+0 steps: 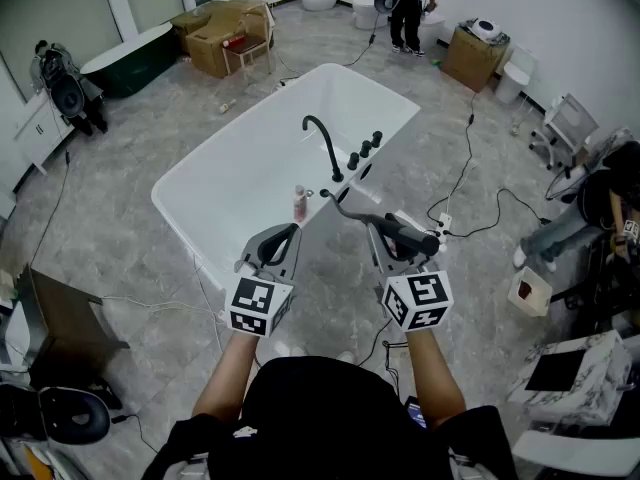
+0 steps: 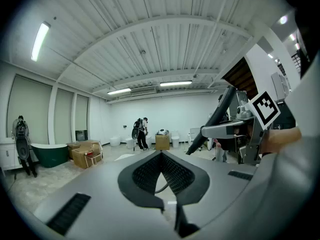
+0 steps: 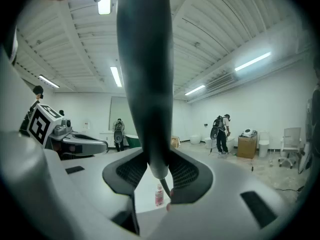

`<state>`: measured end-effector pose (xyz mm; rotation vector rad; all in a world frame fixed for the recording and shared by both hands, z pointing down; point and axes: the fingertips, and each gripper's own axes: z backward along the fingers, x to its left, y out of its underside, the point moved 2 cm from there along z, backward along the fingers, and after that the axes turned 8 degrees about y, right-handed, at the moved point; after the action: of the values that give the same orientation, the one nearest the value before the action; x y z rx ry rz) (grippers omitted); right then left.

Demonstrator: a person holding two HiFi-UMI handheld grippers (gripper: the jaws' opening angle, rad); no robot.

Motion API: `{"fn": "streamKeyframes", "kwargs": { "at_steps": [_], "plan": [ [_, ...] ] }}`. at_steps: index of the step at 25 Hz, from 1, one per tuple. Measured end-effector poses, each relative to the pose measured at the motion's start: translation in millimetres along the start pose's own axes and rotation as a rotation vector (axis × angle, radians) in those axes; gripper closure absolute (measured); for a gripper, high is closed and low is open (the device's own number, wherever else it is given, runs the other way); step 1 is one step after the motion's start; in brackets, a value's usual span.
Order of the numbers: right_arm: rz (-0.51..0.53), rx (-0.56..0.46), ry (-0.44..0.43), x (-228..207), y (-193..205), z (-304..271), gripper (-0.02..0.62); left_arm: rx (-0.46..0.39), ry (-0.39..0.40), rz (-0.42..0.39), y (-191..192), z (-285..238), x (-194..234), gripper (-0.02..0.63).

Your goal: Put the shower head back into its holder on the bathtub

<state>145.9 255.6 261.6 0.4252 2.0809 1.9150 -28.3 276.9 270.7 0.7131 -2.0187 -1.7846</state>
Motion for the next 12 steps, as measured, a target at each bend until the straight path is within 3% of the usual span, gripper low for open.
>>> {"fn": "streamKeyframes", "kwargs": {
  "at_steps": [12],
  "plan": [
    [-0.032,-0.003,-0.008,-15.3,-6.5,-1.7,0.449,0.011,-0.008,0.003,-8.9,-13.5,-6.4,0.592]
  ]
}}
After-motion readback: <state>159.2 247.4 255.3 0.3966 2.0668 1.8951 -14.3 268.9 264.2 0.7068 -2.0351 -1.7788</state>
